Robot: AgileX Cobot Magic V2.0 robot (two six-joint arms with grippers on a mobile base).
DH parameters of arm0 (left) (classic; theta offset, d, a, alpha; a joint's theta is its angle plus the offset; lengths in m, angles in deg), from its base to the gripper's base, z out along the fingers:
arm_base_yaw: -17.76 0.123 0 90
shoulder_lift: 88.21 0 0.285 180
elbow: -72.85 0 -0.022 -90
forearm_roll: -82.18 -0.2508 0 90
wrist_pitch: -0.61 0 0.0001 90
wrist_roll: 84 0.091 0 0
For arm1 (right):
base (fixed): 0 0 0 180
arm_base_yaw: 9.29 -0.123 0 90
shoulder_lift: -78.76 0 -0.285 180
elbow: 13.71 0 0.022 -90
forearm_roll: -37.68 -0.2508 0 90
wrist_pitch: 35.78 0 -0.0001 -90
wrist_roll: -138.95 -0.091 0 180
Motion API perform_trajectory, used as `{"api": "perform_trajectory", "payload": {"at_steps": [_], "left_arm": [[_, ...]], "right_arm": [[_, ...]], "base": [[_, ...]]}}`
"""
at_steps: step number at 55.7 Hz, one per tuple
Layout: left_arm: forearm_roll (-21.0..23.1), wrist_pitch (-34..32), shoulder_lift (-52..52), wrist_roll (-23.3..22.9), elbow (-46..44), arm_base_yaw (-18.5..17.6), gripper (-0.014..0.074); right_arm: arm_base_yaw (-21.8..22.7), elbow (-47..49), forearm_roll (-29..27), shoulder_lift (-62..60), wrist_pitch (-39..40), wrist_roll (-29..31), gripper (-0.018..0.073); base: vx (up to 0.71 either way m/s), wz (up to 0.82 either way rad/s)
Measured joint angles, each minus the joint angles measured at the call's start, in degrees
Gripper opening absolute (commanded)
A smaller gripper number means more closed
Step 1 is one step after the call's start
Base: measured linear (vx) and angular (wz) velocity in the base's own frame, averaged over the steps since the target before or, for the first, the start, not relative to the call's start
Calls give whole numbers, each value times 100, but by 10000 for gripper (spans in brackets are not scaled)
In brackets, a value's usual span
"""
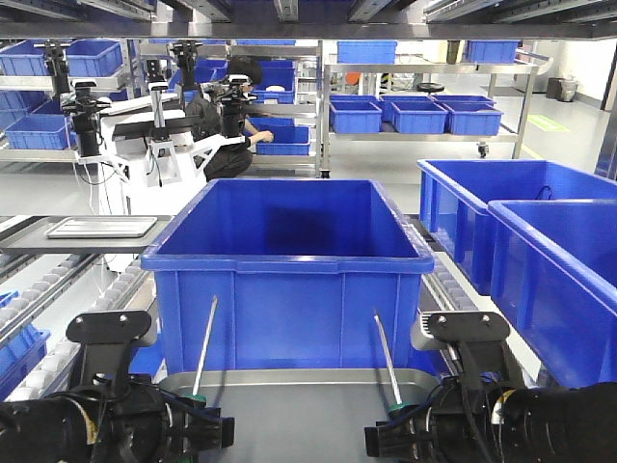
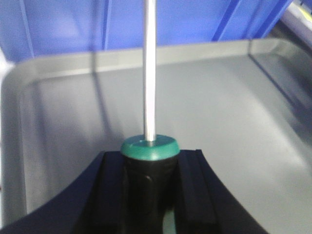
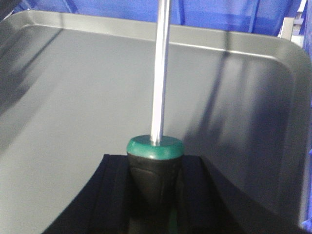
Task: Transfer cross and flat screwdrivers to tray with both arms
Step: 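Lower both held screwdrivers toward the grey tray, then open both grippers to drop the screwdrivers onto the tray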
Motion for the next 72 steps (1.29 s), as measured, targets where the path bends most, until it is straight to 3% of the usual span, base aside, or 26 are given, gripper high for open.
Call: {"api": "perform_trajectory", "payload": {"at_steps": [15,23,37,52,72], "left_arm": [[144,589,-11,0,-252,0,519],[144,754,-11,0,-265,0,608],[58,880,79,137,-265,0,561],[-775,765,1219,291,-265,0,483],[-852,765,1873,295,-265,-7,415]], "right_arm": [[0,0,-17,33,-37,-131,379],[0,0,-17,33,-213,-144,511],[0,0,-31,-138,-243,-179,547],[0,0,-6,-1188,-264,-179,547],[0,0,4,-1450,-317,-179,547]], "base": [[0,0],[0,0],[0,0],[0,0],[0,0]]}}
